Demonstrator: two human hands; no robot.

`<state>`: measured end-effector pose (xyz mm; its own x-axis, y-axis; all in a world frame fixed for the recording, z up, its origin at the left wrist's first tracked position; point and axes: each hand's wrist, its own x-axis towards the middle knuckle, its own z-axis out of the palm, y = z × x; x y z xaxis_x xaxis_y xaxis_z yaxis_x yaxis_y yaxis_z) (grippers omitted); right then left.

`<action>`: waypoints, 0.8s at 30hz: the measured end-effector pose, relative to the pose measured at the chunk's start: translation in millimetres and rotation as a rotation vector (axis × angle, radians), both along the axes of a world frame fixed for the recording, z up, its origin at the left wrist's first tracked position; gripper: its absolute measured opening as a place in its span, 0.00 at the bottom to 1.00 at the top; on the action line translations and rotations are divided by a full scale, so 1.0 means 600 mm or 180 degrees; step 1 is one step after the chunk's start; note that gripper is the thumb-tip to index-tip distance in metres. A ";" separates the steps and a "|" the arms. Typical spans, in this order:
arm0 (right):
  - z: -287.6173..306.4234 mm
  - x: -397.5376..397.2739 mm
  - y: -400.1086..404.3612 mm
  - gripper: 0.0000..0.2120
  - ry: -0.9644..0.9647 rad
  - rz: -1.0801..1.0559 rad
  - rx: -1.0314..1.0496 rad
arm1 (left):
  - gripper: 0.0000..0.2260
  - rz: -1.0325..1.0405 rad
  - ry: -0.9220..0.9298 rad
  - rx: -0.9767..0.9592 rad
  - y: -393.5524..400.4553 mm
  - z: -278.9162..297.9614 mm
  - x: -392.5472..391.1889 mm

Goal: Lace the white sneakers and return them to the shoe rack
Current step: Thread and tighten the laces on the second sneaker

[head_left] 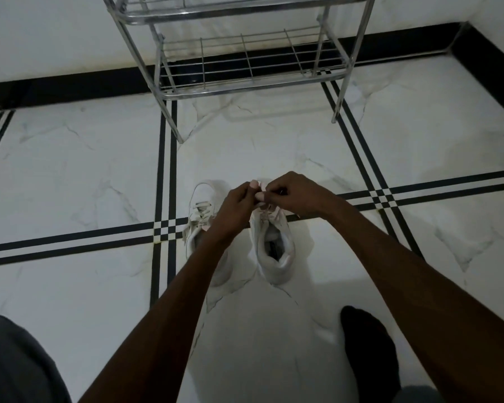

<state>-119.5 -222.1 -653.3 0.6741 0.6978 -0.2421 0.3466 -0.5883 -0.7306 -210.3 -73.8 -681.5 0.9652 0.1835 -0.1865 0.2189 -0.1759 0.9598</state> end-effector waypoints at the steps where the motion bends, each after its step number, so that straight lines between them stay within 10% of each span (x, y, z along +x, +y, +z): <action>1: 0.000 0.004 -0.006 0.15 -0.0058 -0.0007 -0.0005 | 0.19 0.0026 0.0104 -0.0035 -0.005 -0.004 -0.002; 9: -0.024 0.012 -0.011 0.06 -0.0546 -0.0841 0.0597 | 0.16 0.0524 0.0316 0.0082 -0.023 -0.015 0.006; 17: -0.034 0.003 -0.016 0.12 0.1019 -0.1483 0.1399 | 0.13 0.0403 0.0266 0.2361 0.024 -0.056 0.003; 21: -0.037 0.002 -0.011 0.15 0.1562 -0.1604 0.1439 | 0.18 0.0967 -0.0060 0.1328 0.044 -0.017 -0.020; 24: -0.071 0.019 -0.023 0.14 0.1591 -0.2098 0.0882 | 0.15 0.1238 0.0215 0.1940 0.074 -0.015 -0.036</action>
<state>-108.3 -235.9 -696.2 0.8214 0.2806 -0.4966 -0.4013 -0.3345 -0.8527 -231.6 -29.5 -690.7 0.7988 0.6015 0.0013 0.4299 -0.5724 0.6982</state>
